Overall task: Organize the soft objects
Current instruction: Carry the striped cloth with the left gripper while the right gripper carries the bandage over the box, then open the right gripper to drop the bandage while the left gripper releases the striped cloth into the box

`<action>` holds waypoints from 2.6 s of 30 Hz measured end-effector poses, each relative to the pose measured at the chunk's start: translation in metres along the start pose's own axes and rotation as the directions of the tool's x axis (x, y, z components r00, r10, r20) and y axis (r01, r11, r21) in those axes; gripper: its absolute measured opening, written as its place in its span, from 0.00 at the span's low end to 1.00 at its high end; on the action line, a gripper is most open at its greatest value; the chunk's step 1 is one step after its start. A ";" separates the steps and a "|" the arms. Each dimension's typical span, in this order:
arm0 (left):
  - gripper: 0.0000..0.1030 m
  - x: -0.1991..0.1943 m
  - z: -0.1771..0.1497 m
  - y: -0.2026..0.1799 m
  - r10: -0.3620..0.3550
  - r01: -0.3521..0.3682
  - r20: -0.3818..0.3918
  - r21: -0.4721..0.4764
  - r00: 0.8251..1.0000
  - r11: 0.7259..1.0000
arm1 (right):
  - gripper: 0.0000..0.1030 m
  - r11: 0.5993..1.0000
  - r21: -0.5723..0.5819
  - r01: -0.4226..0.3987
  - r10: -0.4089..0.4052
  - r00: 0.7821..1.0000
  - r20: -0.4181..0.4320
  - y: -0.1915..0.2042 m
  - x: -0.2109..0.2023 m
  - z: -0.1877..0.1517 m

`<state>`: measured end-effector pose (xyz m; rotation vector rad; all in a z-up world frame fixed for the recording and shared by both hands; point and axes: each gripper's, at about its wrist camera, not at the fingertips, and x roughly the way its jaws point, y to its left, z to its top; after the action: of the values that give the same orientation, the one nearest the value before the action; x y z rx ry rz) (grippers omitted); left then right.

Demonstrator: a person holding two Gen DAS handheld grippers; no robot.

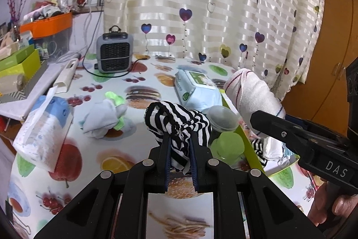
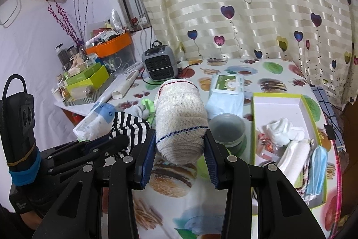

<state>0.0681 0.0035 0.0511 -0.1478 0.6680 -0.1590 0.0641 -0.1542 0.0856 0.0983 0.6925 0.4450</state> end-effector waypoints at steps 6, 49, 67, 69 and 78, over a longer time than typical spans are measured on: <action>0.14 0.011 0.005 -0.012 -0.034 0.035 -0.012 0.012 0.999 0.999 | 0.41 1.000 0.021 0.023 -0.023 1.000 0.005 -0.015 -0.002 0.002; 0.14 0.100 0.051 -0.098 -0.209 0.222 -0.107 0.126 0.972 0.967 | 0.41 0.939 0.221 0.263 -0.259 0.965 -0.048 -0.178 0.012 0.012; 0.14 0.149 0.070 -0.132 -0.196 0.227 -0.182 0.168 0.964 0.959 | 0.42 0.931 0.197 0.308 -0.274 0.944 -0.183 -0.207 0.061 0.014; 0.14 0.154 0.071 -0.135 -0.191 0.224 -0.193 0.167 0.962 0.960 | 0.42 0.930 0.195 0.312 -0.274 0.941 -0.200 -0.209 0.067 0.013; 0.14 0.174 0.072 -0.145 -0.176 0.218 -0.228 0.173 0.958 0.961 | 0.42 0.931 0.195 0.308 -0.280 0.947 -0.158 -0.209 0.061 0.015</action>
<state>0.2339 -0.1656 0.0291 -0.0071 0.8443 -0.4370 0.1912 -0.3161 0.0121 0.1703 0.8665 0.0850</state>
